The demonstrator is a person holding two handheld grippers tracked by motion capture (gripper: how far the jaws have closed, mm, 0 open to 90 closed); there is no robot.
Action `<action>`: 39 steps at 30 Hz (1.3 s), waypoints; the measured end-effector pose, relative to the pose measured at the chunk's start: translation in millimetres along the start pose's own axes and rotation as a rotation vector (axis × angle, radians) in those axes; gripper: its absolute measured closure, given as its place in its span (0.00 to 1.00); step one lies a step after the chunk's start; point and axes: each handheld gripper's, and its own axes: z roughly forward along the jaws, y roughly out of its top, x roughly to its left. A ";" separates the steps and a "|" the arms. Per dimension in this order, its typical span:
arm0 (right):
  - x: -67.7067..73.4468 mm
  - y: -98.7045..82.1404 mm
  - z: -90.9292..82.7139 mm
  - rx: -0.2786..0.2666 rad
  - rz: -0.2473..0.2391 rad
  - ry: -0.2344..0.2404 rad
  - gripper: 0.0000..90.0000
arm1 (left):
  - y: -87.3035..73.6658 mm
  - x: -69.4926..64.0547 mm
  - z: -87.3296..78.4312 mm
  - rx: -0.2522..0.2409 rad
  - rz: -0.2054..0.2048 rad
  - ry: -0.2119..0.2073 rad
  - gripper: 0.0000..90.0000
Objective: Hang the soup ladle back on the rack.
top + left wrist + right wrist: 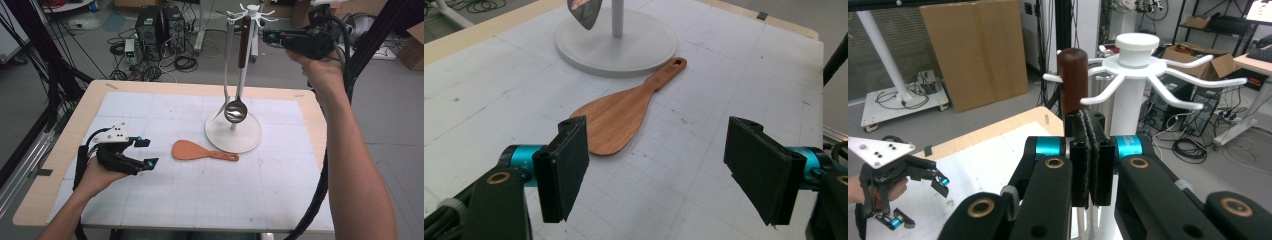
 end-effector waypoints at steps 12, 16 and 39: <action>-1.4 1.3 2.1 0.001 0.004 -0.008 0.99 | 0.1 0.2 -0.1 0.000 0.003 -0.002 0.30; -0.8 1.5 -1.0 -0.004 0.002 -0.016 0.99 | 0.3 -0.5 -0.4 -0.001 0.004 -0.002 0.30; 7.5 8.0 5.0 -0.002 -0.011 -0.028 0.99 | 0.6 -1.7 0.0 0.000 0.007 -0.002 0.30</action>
